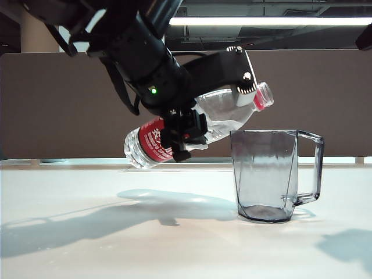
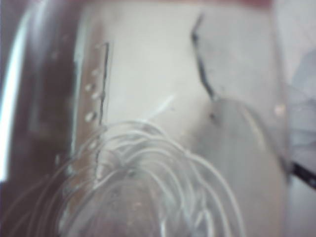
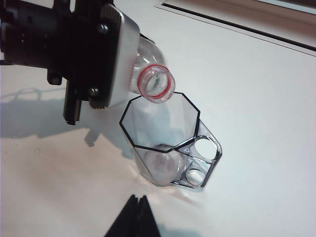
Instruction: Pick up the mineral water bottle with the left hand on the table and pour water into the mug until it's half full.
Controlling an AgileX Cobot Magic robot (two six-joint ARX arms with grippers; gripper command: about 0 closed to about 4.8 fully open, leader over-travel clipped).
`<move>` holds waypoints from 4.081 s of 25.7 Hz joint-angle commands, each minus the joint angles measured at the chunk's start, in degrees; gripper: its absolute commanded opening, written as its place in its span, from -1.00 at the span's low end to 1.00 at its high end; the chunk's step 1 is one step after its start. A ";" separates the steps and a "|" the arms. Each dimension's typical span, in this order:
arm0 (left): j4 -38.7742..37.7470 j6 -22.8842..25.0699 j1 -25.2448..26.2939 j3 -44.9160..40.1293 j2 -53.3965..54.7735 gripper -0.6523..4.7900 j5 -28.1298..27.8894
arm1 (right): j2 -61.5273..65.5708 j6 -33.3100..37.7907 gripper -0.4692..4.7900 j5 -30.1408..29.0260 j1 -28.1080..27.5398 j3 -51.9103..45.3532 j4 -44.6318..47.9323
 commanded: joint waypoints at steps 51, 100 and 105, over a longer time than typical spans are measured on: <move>10.51 17.55 -0.13 0.48 0.39 -0.10 -7.41 | -0.09 0.17 -0.84 -0.42 0.04 0.46 0.98; 10.49 20.00 -0.11 0.48 0.39 -0.10 -7.87 | -0.09 0.17 -0.84 -0.44 0.04 0.44 0.98; 10.51 20.00 -0.11 0.48 0.39 -0.10 -8.70 | -0.07 0.17 -0.84 -0.44 0.04 0.44 0.98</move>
